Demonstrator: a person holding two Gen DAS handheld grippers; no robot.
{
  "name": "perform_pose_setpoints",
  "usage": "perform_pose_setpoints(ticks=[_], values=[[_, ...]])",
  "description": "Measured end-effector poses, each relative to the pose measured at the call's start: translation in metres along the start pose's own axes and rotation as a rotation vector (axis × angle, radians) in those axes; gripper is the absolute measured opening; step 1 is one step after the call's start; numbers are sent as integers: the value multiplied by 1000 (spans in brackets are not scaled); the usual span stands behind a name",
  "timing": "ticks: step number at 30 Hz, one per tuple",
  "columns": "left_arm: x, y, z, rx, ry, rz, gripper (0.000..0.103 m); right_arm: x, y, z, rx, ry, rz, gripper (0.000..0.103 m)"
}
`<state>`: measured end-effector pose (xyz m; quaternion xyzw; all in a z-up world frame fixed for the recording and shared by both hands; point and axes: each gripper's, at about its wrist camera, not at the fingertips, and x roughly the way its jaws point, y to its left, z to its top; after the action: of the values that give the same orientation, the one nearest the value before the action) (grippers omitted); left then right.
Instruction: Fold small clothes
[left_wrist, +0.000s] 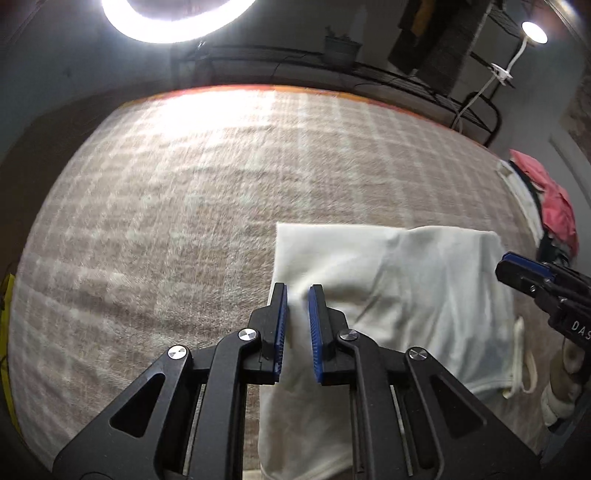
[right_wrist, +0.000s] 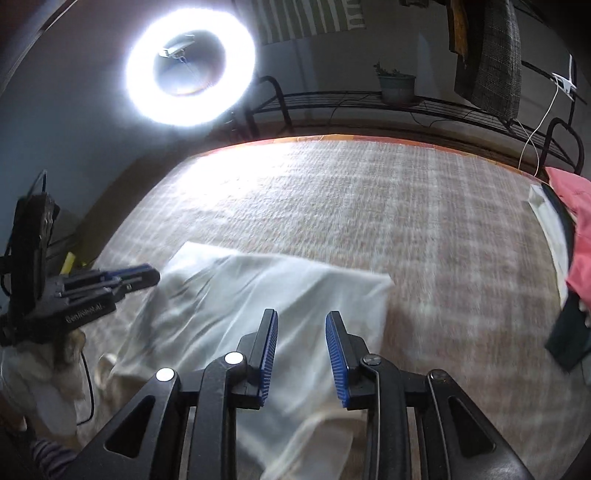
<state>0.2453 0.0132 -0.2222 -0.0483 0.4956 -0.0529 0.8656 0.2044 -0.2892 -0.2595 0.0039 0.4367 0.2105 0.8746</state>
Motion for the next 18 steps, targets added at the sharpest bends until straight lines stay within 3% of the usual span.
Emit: perform_pose_setpoints(ticks=[1, 4, 9, 13, 18], values=[[6, 1, -2, -1, 9, 16, 11, 6, -1, 3, 8, 3, -2, 29], [6, -2, -7, 49, -30, 78, 26, 21, -13, 2, 26, 32, -18, 28], [-2, 11, -8, 32, -28, 108, 27, 24, -28, -2, 39, 63, -90, 25], [-20, 30, -10, -51, -42, 61, 27, 7, -40, -9, 78, 69, -146, 27], [-33, 12, -20, 12, -51, -28, 27, -30, -32, -17, 55, -10, -29, 27]])
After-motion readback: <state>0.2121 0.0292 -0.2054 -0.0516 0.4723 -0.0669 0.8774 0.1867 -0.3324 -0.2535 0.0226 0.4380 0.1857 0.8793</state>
